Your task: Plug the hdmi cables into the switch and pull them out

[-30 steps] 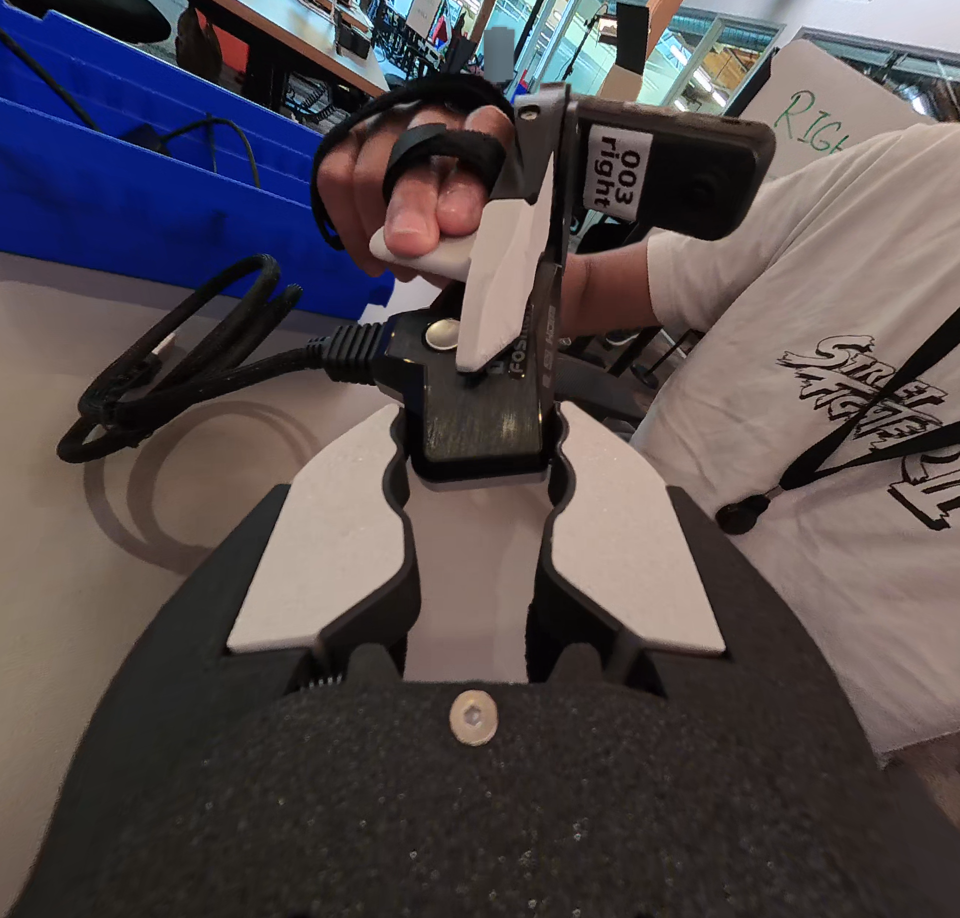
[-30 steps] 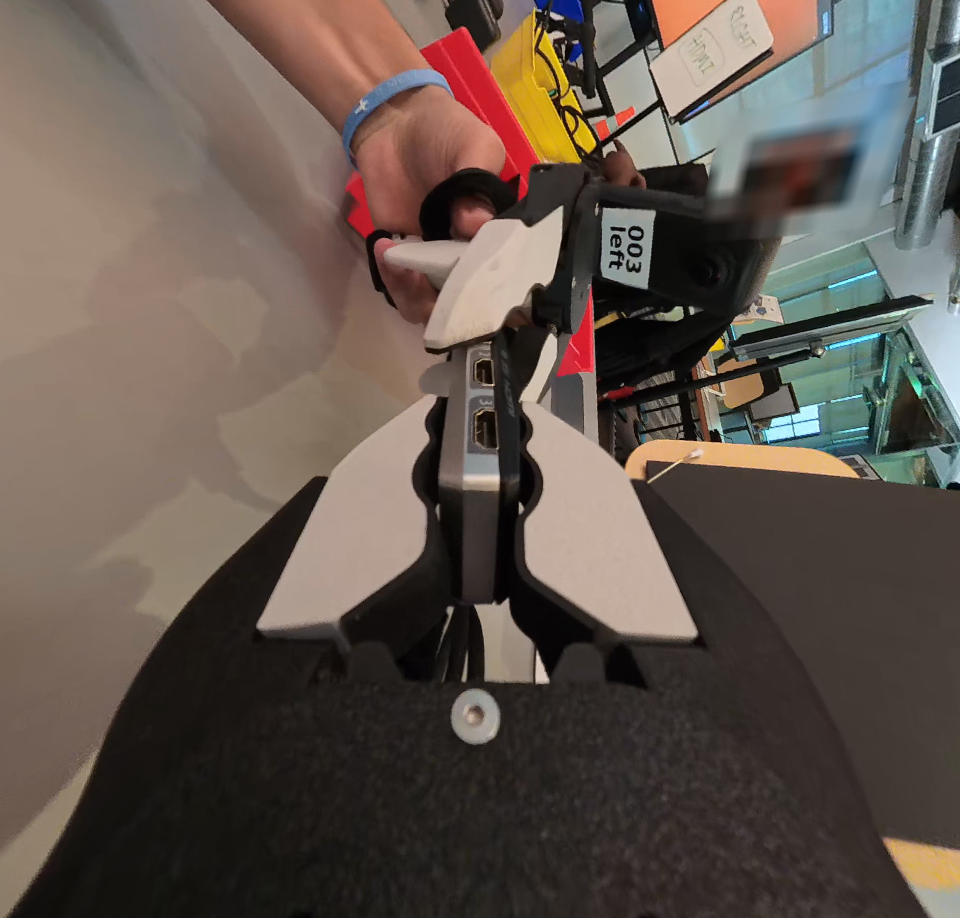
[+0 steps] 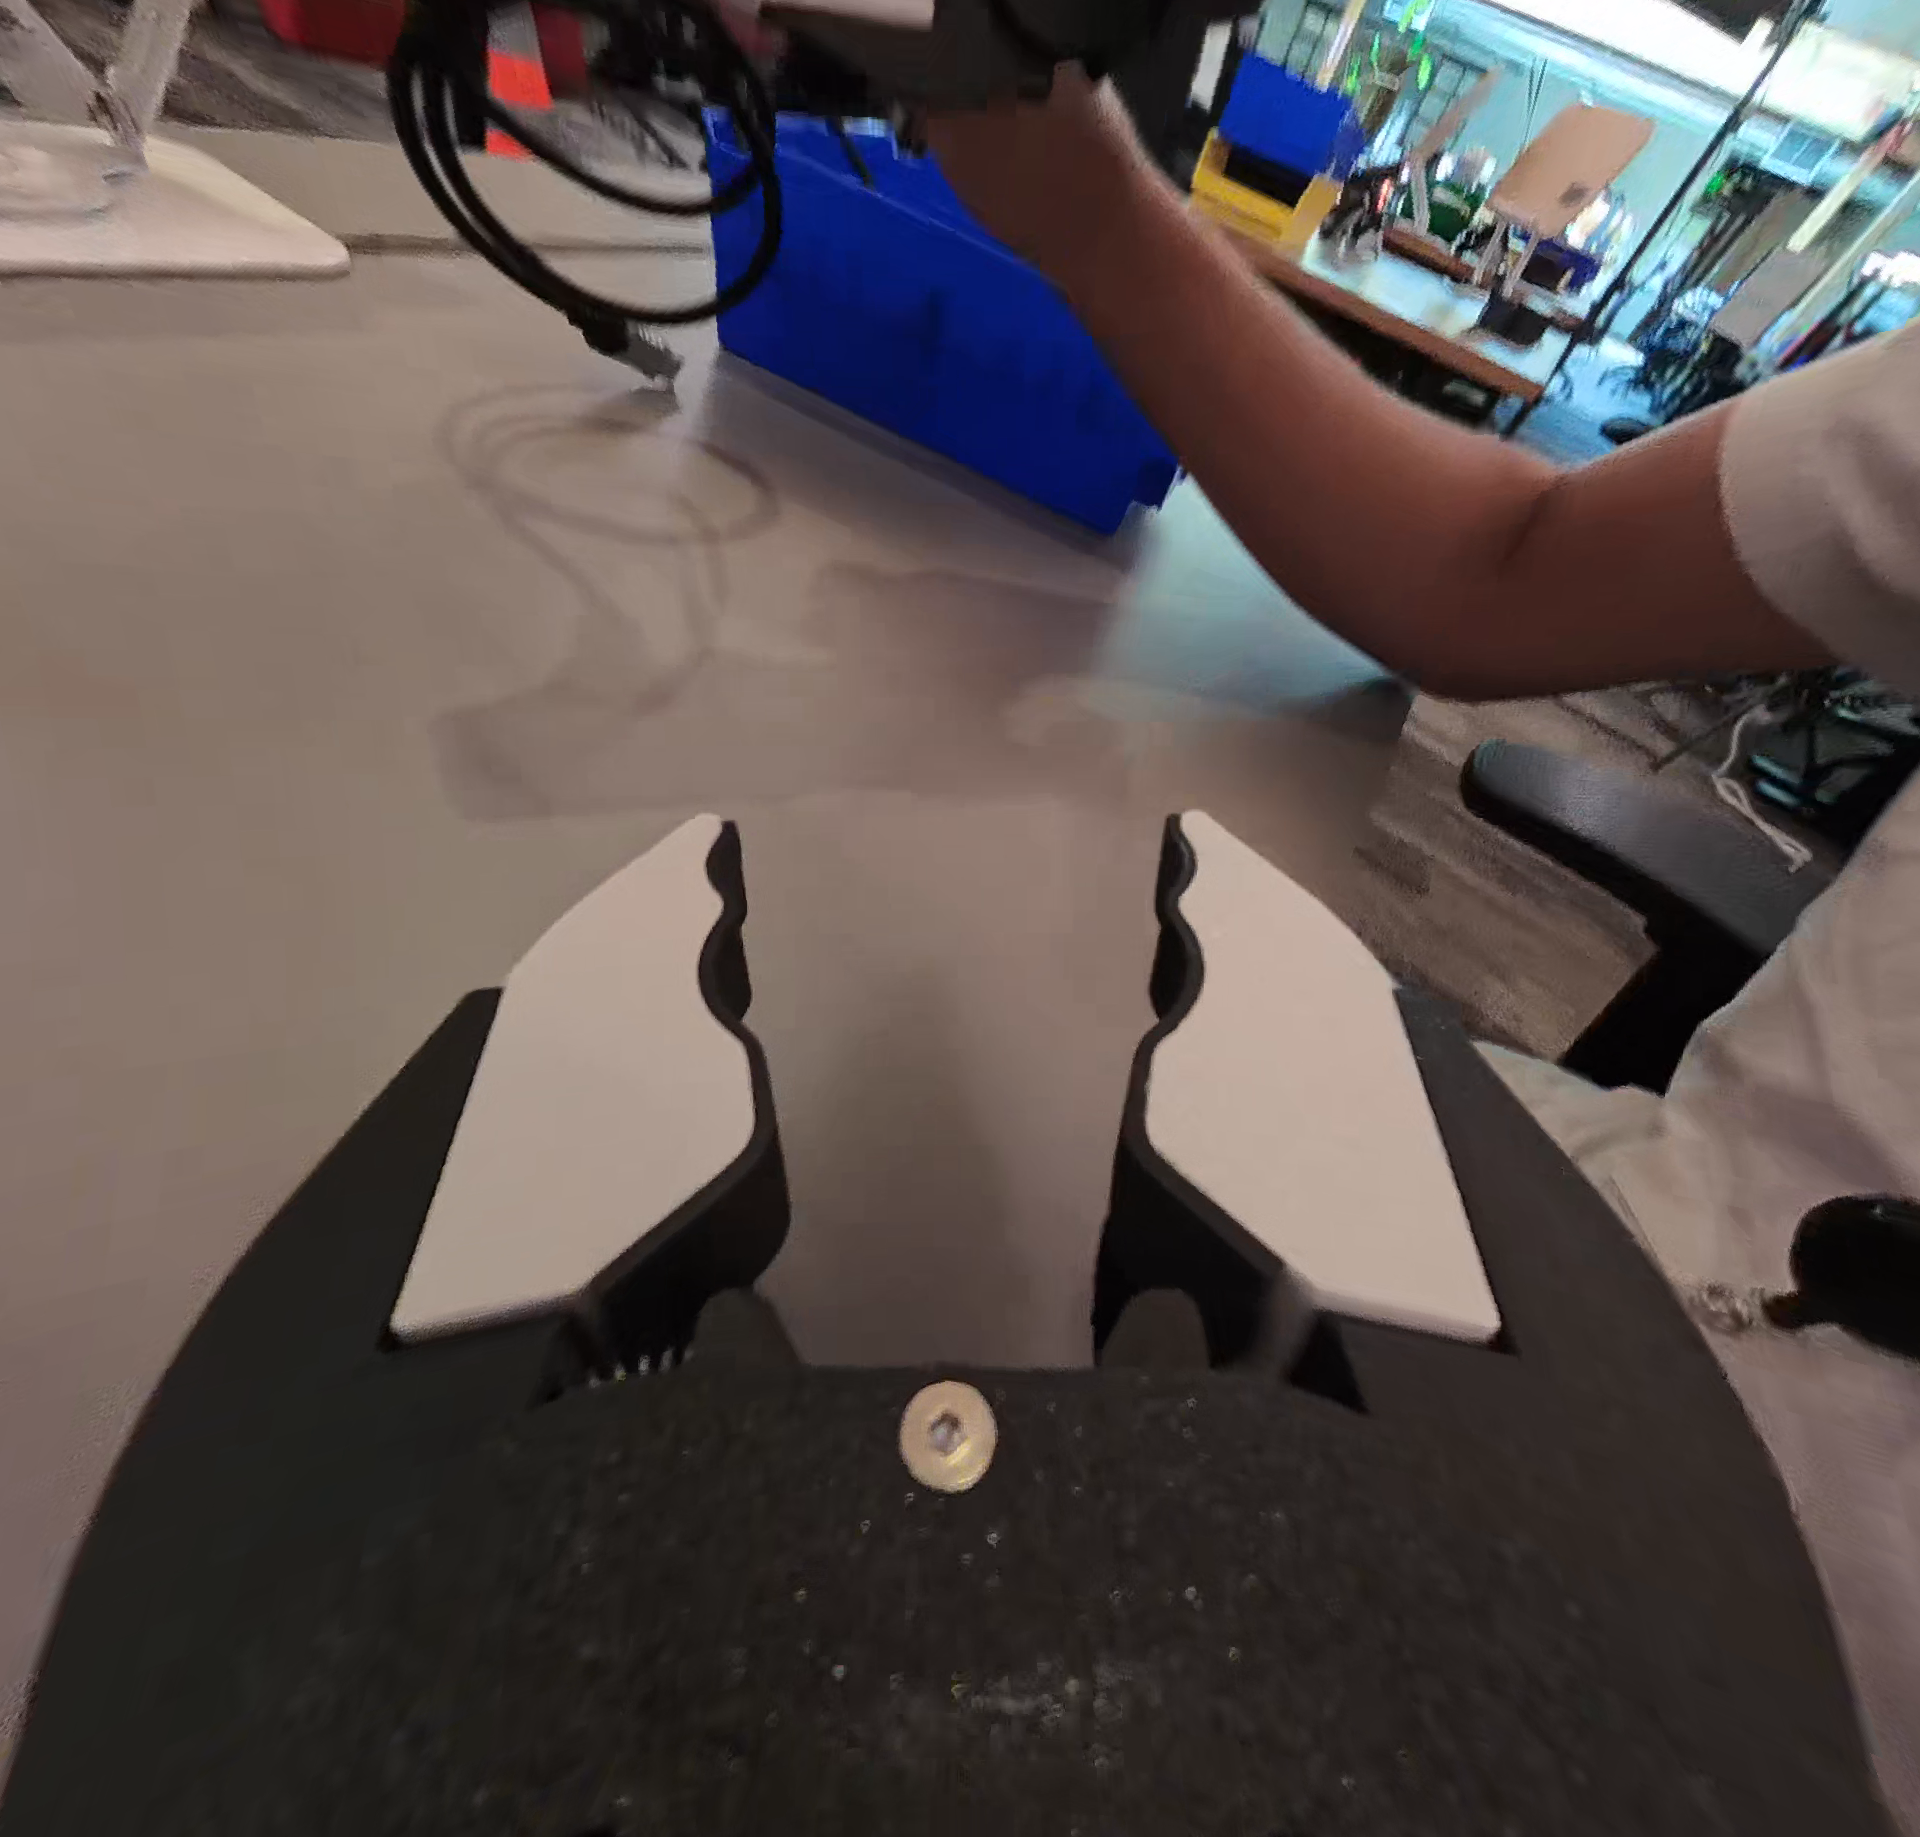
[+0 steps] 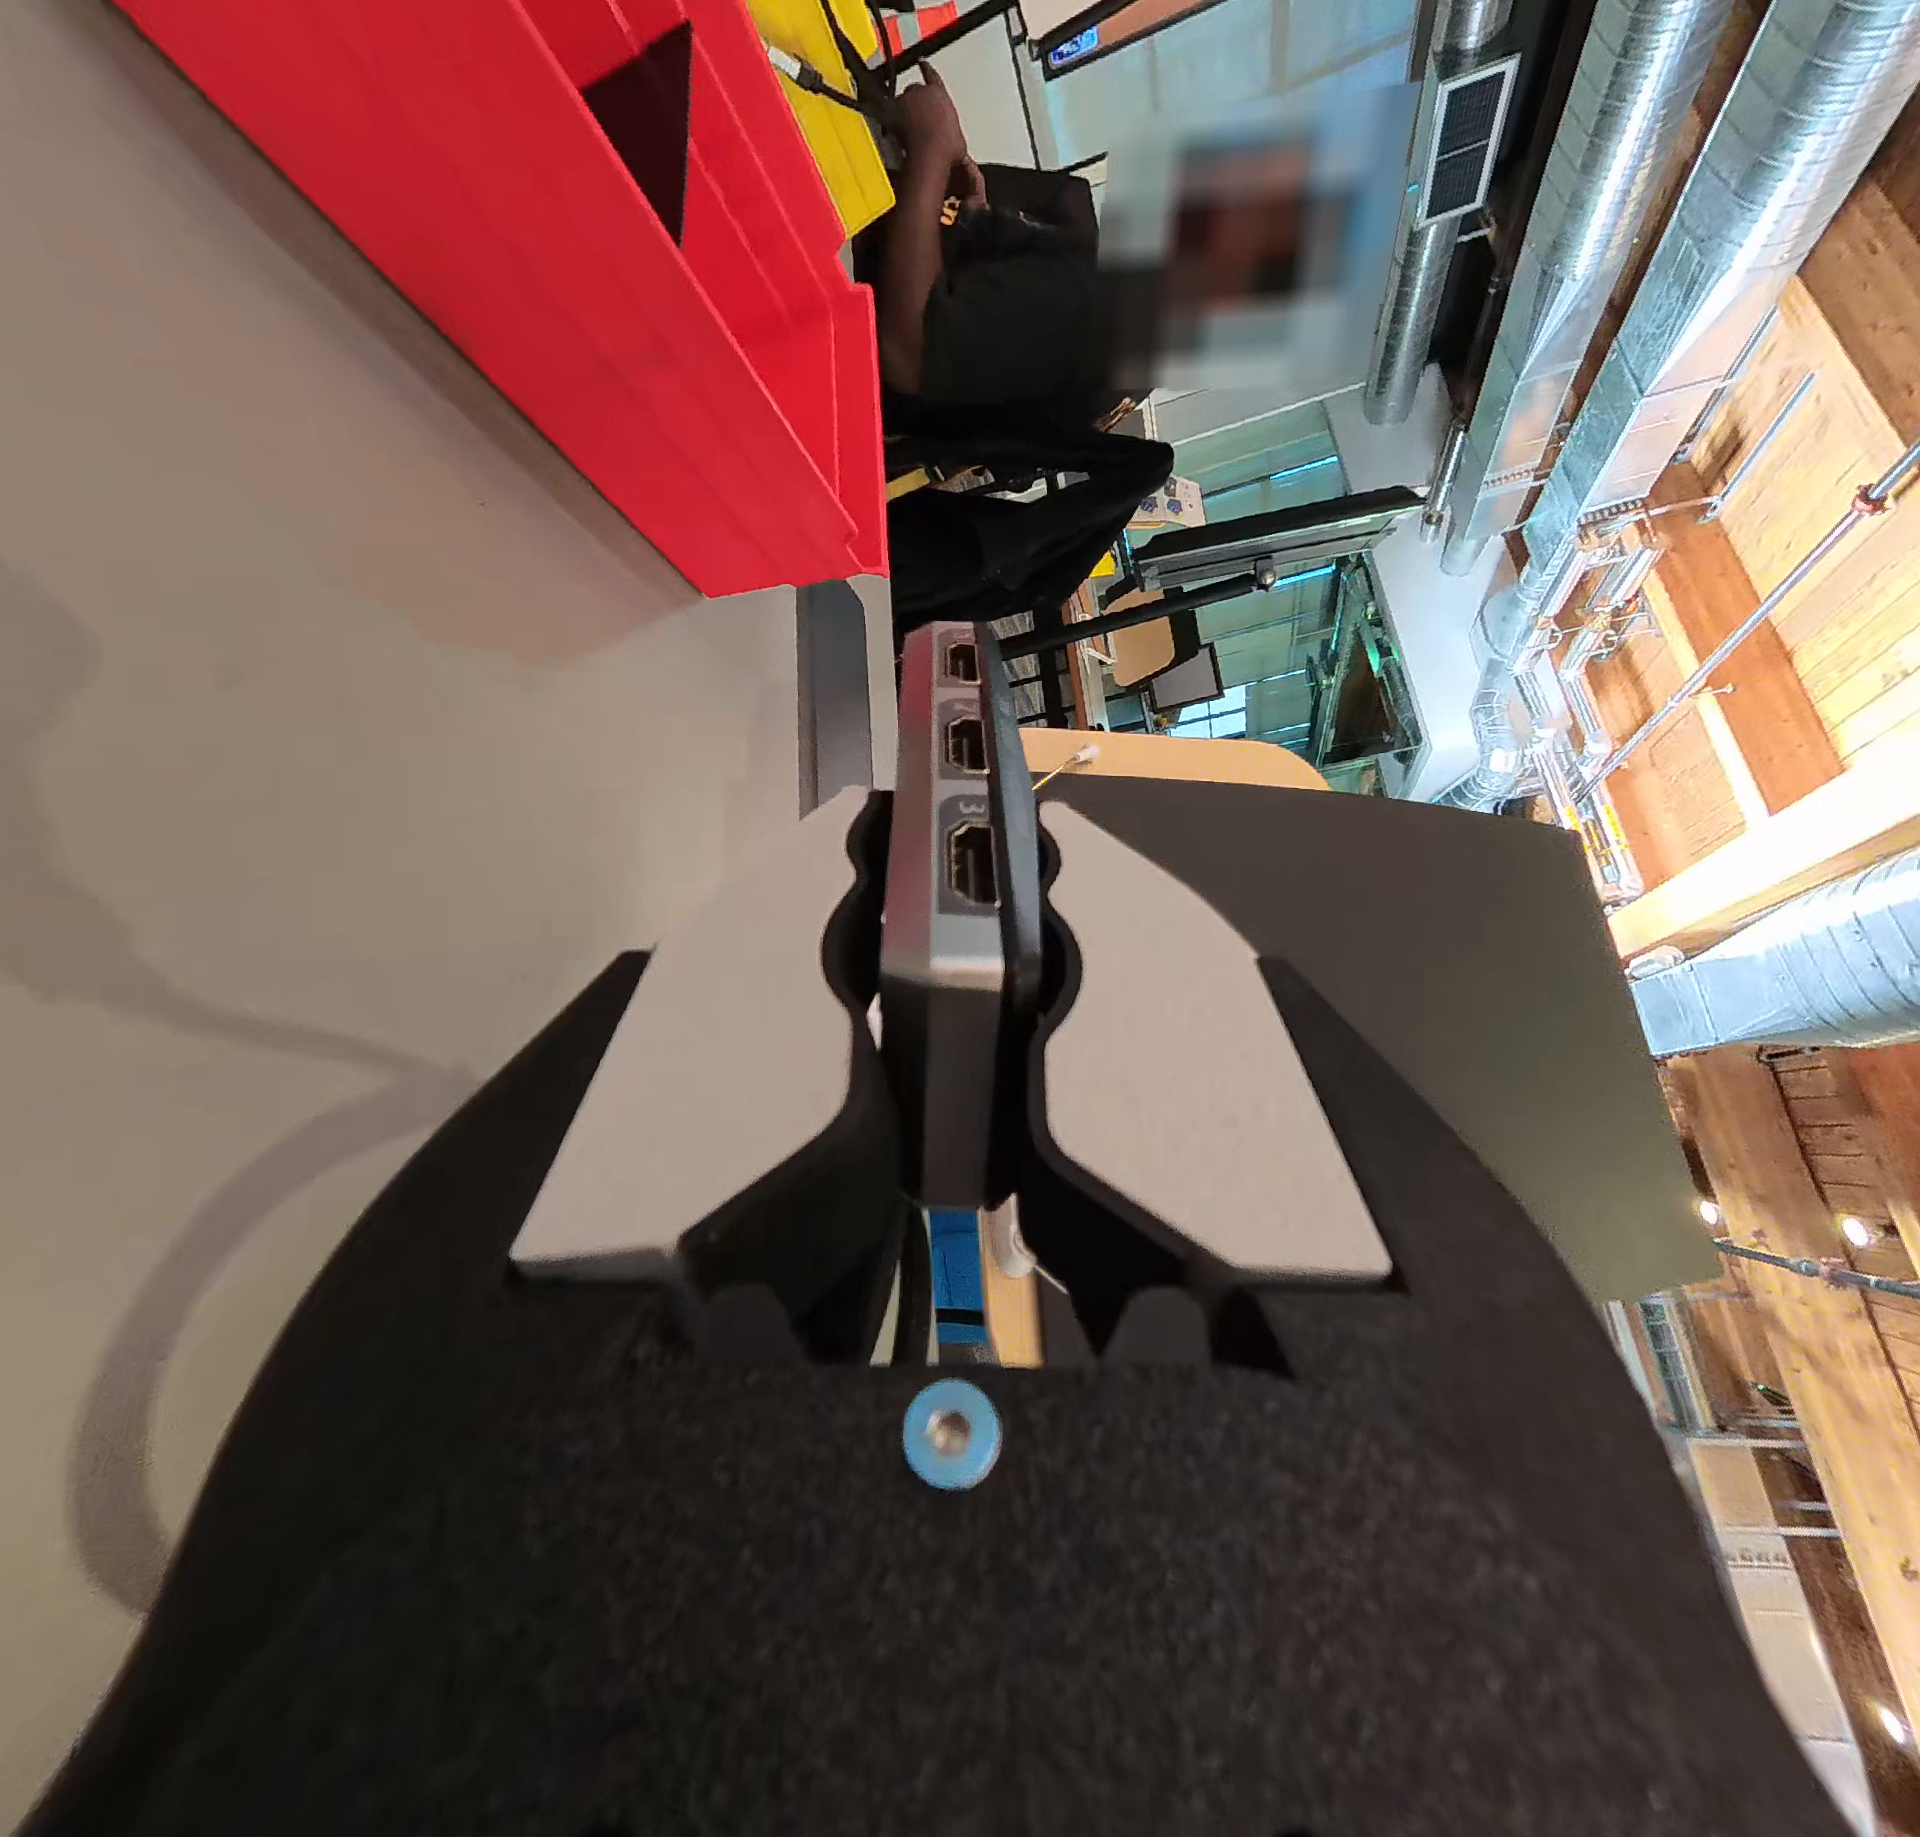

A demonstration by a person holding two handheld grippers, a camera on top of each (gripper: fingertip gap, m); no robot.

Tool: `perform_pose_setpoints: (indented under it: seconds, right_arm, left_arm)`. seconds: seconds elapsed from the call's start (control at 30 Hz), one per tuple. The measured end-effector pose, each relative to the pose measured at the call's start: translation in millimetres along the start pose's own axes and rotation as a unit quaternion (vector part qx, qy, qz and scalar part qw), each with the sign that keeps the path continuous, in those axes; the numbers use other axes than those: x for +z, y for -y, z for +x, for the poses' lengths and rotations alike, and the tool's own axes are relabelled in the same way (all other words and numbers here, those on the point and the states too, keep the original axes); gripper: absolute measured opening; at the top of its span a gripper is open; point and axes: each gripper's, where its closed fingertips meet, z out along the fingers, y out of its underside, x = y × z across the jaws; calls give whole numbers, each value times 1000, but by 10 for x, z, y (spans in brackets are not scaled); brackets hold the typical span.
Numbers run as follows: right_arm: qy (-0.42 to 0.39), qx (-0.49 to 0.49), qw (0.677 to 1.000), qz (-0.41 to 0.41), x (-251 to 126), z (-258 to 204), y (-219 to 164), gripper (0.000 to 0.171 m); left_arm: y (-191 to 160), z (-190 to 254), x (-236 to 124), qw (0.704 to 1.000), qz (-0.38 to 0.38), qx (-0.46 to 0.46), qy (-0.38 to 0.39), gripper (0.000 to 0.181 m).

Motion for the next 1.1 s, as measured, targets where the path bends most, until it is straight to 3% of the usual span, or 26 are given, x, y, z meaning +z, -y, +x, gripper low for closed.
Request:
perform_pose_setpoints:
  seconds: [0.07,0.13,0.23,0.47,0.6,0.73,0.8,0.9,1.1]
  right_arm:
    - [-6,7,1000,4,10,6,24,24]
    - [7,-8,1000,-4,34,-35,29,24]
    - [11,1,1000,-6,46,-47,41,24]
    - [42,4,999,-3,57,-146,27,23]
    - [47,6,999,-5,39,-153,-27,23]
    - [43,17,999,1,13,-97,-58,23]
    - [37,13,999,0,1,-76,-78,23]
    - [34,9,999,-2,-13,-54,-90,23]
    - [34,7,999,-6,-23,-41,-126,23]
  left_arm:
    - [71,-34,-63,999,19,26,22,75]
    - [20,-66,-111,999,4,38,30,64]
    - [13,-125,-176,998,7,43,54,71]
    - [130,-255,-298,995,33,50,80,68]
    - [343,-541,-598,988,21,107,105,60]
    - [808,-1559,-1182,960,-97,126,228,40]
    - [834,-1931,-1272,958,-189,98,195,40]
    - [576,-2332,-1246,934,-340,20,104,48]
    - [192,-2959,-1233,868,-491,20,77,46]
